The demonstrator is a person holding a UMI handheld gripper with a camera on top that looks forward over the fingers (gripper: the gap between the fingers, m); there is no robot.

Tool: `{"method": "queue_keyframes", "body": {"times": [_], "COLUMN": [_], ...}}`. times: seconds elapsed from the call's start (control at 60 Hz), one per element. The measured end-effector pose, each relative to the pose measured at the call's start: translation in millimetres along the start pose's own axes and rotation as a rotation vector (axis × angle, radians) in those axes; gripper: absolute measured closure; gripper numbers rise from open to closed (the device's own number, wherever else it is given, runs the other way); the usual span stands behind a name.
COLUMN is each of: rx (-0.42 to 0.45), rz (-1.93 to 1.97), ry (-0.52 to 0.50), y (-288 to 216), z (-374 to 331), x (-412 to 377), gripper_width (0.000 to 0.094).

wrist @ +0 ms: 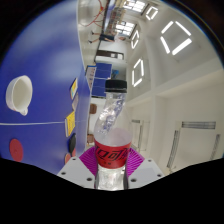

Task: Pour water

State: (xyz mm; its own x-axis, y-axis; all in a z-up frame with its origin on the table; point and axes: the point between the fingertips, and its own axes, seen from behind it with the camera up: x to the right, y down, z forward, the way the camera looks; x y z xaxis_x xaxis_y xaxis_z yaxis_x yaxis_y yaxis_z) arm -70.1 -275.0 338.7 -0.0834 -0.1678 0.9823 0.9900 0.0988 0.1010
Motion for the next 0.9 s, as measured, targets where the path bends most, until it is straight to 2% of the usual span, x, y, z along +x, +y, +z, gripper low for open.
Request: {"method": "queue_keyframes", "body": {"times": [0.1, 0.183, 0.283, 0.35, 0.4, 0.483, 0.517, 0.567, 0.617, 0.767, 0.8, 0.833, 0.9], "rx": [-0.044, -0.062, -0.115, -0.154, -0.193, -0.253, -0.271, -0.279, -0.286, -0.320, -0.338, -0.290, -0.275], "rz": [0.472, 0.893, 1.260, 1.425, 1.502, 1.578, 1.578, 1.558, 1.551, 1.597, 1.598, 1.601, 1.564], "ry": [0.021, -0.011, -0.052, -0.099, -0.141, -0.215, -0.246, -0.264, -0.288, -0.364, -0.381, -0.332, -0.342], "y": [21.1, 38.2, 62.4, 54.5, 70.6, 54.6, 69.6, 72.7, 51.4, 64.5, 52.3, 53.1, 52.2], "z": [-11.9, -14.3, -13.8, -13.5, -13.2, -11.1, -19.8, -22.5, -19.4, -35.4, -33.9, -34.7, -38.5], "x": [38.6, 43.4, 18.4, -27.9, -62.1, -127.5, -138.8, -159.6, -186.7, -236.7, -252.9, -242.2, -247.9], "gripper_width": [0.0615, 0.0615, 0.0618, 0.0615, 0.0616, 0.0615, 0.0614, 0.0613, 0.0612, 0.0612, 0.0613, 0.0613, 0.0579]}}
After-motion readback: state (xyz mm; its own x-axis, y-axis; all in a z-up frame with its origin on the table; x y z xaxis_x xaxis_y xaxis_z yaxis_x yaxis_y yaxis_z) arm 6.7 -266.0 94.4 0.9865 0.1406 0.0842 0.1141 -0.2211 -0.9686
